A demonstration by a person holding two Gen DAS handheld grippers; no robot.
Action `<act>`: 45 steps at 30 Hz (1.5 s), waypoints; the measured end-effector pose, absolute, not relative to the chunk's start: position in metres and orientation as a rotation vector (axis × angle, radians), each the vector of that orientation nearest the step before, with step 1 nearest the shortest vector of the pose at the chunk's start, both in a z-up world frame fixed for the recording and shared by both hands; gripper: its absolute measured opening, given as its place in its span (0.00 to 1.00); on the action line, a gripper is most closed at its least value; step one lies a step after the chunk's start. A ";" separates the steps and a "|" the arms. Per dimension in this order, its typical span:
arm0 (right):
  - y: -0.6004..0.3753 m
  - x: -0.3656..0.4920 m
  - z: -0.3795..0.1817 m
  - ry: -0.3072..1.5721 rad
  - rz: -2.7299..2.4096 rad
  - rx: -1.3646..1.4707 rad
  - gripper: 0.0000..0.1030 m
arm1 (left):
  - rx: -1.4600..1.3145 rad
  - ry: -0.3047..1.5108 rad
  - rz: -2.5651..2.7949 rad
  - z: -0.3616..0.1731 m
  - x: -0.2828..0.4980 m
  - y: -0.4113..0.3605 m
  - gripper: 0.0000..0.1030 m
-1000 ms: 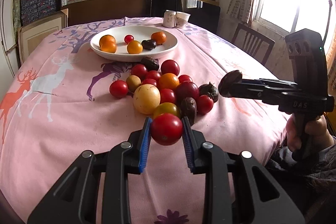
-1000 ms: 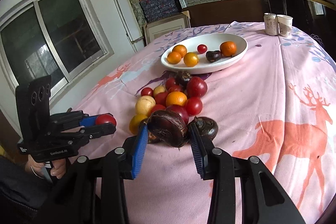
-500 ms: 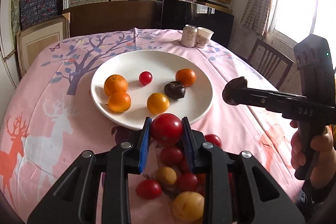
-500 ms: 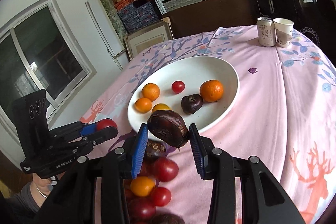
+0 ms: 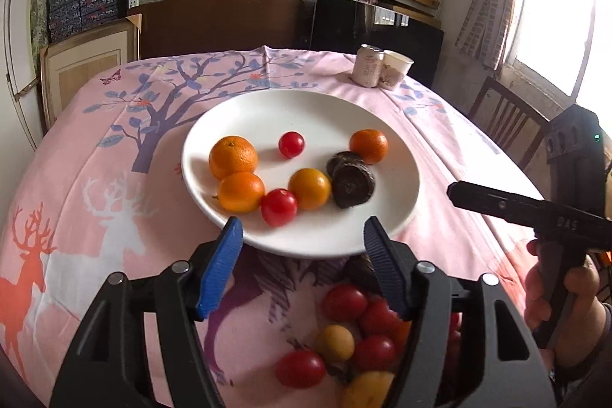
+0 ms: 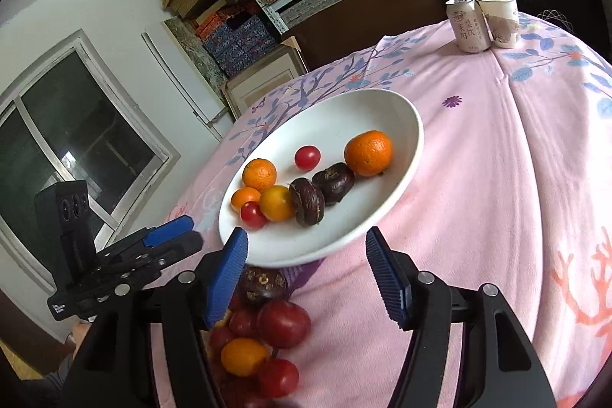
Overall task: Organize fruits
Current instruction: 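Place the tomato and the dark fruit on the plate, opening both grippers, then grasp a yellow fruit with the left gripper while the right gripper grasps a dark purple fruit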
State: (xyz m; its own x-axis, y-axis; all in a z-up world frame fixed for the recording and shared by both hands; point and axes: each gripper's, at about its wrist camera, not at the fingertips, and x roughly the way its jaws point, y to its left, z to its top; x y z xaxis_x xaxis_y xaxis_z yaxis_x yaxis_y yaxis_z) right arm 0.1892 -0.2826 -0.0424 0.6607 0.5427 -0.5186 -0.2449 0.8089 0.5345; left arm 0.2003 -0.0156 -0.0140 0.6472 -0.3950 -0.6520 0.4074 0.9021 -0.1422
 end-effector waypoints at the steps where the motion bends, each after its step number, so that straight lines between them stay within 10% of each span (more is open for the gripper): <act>1: -0.288 0.180 -0.044 0.711 0.457 0.446 0.63 | 0.027 0.740 -0.474 -0.014 0.186 -0.016 0.65; 11: -0.304 0.115 -0.050 0.723 0.394 0.370 0.65 | 0.237 0.764 -0.568 -0.045 0.061 -0.033 0.64; 14: -0.300 0.107 -0.052 0.727 0.383 0.340 0.65 | 0.214 0.817 -0.585 -0.060 0.055 -0.036 0.43; 19: -0.304 0.099 -0.054 0.732 0.373 0.336 0.65 | 0.180 0.815 -0.585 -0.064 0.054 -0.037 0.42; 24: -0.299 0.097 -0.053 0.726 0.363 0.307 0.65 | 0.200 0.785 -0.566 -0.064 0.058 -0.053 0.67; 30: -0.295 0.095 -0.052 0.727 0.391 0.294 0.65 | 0.161 0.741 -0.599 -0.060 0.052 -0.047 0.31; 45: -0.265 0.072 -0.056 0.786 0.517 0.132 0.65 | 0.169 0.818 -0.533 -0.072 0.053 -0.041 0.46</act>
